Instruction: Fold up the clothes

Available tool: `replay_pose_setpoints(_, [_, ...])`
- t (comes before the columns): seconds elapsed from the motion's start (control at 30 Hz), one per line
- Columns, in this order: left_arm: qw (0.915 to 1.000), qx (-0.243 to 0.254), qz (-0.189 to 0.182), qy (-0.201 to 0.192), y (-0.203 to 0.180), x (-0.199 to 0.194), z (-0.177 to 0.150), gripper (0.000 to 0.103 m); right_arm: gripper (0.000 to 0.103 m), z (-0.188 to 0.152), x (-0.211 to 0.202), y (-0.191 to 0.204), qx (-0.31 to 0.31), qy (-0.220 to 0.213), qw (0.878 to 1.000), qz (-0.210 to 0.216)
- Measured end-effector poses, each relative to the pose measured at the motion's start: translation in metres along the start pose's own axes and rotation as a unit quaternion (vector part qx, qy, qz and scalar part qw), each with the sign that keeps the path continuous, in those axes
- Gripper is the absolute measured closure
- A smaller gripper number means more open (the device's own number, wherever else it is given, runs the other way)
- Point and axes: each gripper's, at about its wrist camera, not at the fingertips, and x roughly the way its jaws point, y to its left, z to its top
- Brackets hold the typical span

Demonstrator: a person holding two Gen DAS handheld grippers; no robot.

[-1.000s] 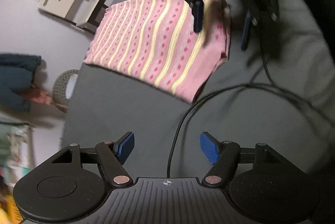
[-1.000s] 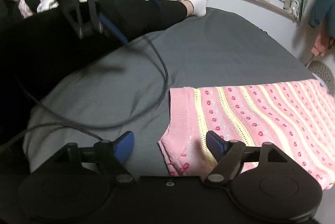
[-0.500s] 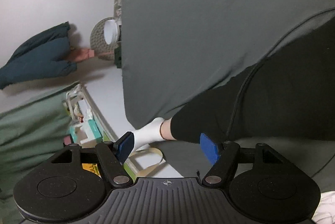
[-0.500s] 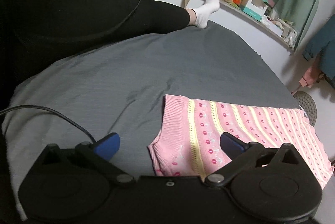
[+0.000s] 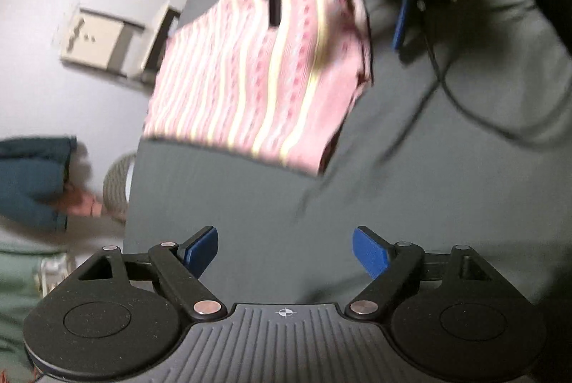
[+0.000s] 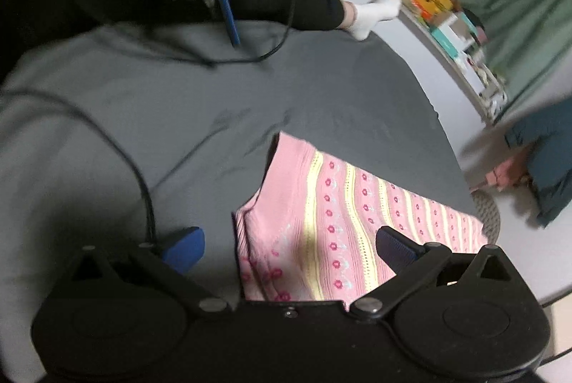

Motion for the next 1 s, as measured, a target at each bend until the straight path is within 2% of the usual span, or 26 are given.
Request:
replay_pose_setpoints(0.17, [0.9987, -0.027, -0.003, -0.042, -0.007, 0.013, 0.014, 0.02, 0.0, -0.003, 0.003, 0.007, -0.029, 0.027, 0.999, -0.013])
replay_pose_setpoints(0.4, [0.9915, -0.101, -0.023, -0.079, -0.002, 0.017, 0.017, 0.02, 0.0, -0.004, 0.003, 0.015, -0.061, 0.049, 0.997, -0.015])
replay_pose_setpoints(0.53, [0.9907, -0.097, -0.028, -0.091, -0.011, 0.024, 0.021, 0.02, 0.0, -0.004, 0.006, 0.021, -0.09, 0.044, 0.994, -0.037])
replay_pose_setpoints(0.67, [0.9907, -0.087, -0.03, -0.101, -0.019, 0.027, 0.028, 0.02, 0.0, -0.004, 0.013, 0.023, -0.12, 0.047, 0.988, -0.083])
replay_pose_setpoints(0.9, [0.9905, -0.076, -0.02, -0.113, -0.026, 0.035, 0.043, 0.02, 0.0, -0.002, 0.023, 0.026, -0.147, 0.039, 0.983, -0.099])
replay_pose_setpoints(1.0, [0.9893, -0.077, -0.031, -0.12, -0.027, 0.038, 0.051, 0.02, 0.0, 0.003, 0.028, 0.029, -0.156, 0.034, 0.981, -0.107])
